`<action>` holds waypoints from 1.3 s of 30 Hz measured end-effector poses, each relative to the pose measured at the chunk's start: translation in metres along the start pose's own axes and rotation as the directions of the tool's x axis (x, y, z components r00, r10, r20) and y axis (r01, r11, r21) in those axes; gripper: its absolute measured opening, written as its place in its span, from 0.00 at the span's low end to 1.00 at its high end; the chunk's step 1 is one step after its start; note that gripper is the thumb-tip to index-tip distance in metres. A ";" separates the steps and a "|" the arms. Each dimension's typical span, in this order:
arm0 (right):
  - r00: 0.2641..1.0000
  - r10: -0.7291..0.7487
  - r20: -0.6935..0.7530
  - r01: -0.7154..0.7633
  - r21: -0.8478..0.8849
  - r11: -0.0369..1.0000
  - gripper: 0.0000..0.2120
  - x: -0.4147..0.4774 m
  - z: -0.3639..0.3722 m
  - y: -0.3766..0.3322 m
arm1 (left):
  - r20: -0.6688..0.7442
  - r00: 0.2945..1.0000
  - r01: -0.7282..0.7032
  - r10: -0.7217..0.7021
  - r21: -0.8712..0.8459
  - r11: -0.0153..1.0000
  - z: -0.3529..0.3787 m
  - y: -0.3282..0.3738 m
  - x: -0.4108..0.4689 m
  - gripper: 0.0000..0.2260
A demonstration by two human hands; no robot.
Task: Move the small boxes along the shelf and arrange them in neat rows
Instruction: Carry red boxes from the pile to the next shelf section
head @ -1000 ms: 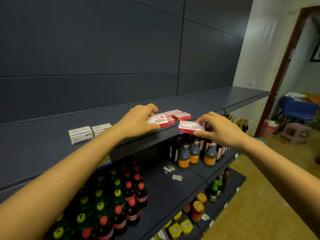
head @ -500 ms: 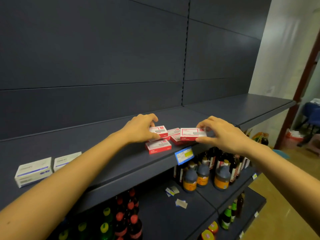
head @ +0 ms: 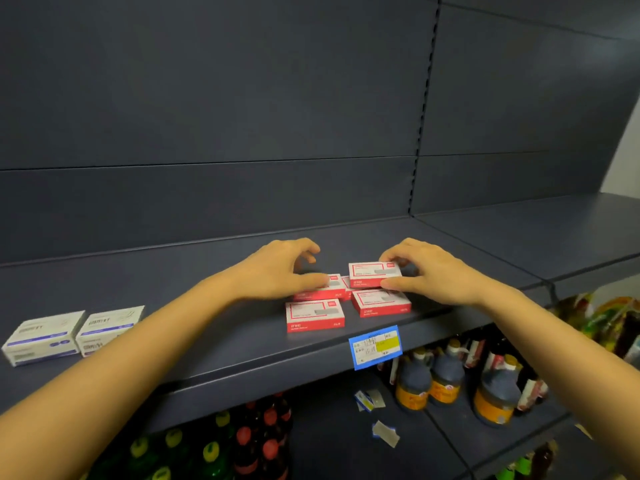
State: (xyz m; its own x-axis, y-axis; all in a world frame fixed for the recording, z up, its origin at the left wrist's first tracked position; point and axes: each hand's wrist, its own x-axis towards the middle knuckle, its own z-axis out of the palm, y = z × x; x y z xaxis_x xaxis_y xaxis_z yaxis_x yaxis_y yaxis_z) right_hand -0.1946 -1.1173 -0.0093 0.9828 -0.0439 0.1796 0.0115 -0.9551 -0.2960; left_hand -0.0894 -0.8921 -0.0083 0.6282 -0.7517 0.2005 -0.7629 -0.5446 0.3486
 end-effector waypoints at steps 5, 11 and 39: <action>0.986 -0.105 0.126 0.115 -0.075 0.990 0.19 0.020 0.003 0.008 | -0.164 0.978 0.148 -0.130 0.102 0.984 -0.014 0.002 -0.007 0.17; 0.949 -0.315 0.019 0.315 -0.038 0.948 0.21 0.042 -0.008 -0.016 | -0.333 0.903 0.367 -0.273 0.264 0.892 -0.023 0.004 -0.037 0.13; 0.518 -0.853 0.069 0.838 0.160 0.522 0.16 0.027 0.121 -0.425 | -0.590 0.397 0.910 -0.703 0.153 0.385 -0.119 -0.071 -0.432 0.12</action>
State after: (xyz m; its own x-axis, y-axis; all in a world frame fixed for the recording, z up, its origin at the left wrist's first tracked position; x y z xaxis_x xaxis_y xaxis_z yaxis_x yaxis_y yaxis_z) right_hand -0.1504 -0.6776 0.0079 0.5117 0.8120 0.2806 0.8591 -0.4880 -0.1544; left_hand -0.2885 -0.4845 -0.0110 0.8757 0.3040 0.3750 0.2543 -0.9508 0.1769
